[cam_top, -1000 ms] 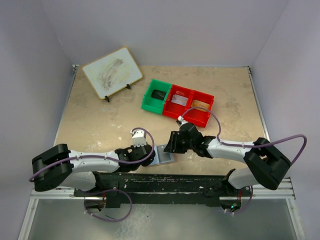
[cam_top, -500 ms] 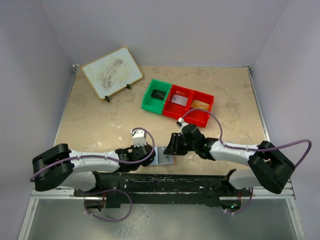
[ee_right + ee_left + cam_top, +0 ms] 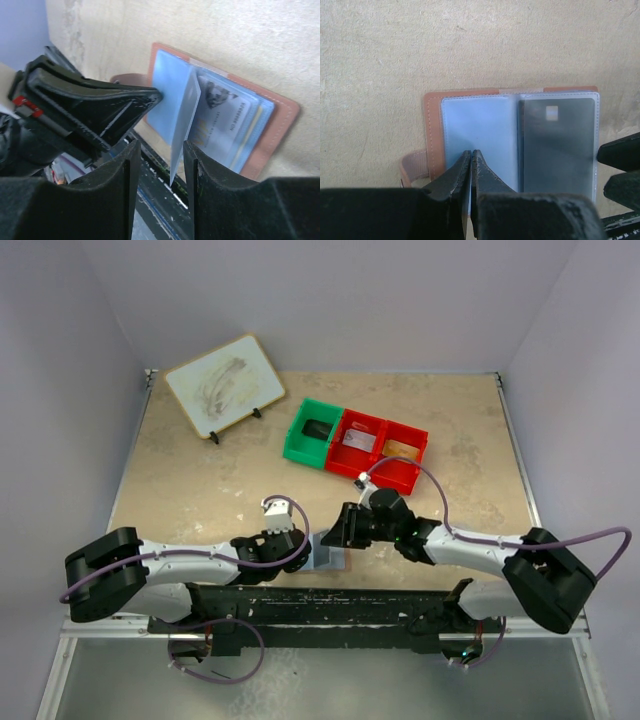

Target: Take the credit cards out of the card holder

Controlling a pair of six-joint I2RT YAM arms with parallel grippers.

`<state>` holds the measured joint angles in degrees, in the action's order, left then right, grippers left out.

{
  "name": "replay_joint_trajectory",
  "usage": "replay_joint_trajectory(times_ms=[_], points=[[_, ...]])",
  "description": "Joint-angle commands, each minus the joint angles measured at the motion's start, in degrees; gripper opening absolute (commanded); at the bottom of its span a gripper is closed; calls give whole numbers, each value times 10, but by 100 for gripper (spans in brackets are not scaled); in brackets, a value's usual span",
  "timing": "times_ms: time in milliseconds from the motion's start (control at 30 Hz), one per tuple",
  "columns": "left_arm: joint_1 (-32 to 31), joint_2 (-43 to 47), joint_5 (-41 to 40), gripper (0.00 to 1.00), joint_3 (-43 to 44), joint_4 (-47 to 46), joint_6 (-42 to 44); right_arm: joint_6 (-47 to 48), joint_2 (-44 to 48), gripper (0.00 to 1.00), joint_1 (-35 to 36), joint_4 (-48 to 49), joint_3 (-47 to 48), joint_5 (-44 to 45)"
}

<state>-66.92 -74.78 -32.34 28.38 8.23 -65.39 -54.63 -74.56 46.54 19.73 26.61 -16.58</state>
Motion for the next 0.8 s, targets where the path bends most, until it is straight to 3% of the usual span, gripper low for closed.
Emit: replay_joint_trajectory(times_ms=[0, 767], points=[[-5, -3, -9, 0, 11, 9, 2, -17, -1, 43, 3, 48, 8, -38], [-5, 39, -37, 0, -2, 40, -13, -9, -109, 42, 4, 124, 56, -99]])
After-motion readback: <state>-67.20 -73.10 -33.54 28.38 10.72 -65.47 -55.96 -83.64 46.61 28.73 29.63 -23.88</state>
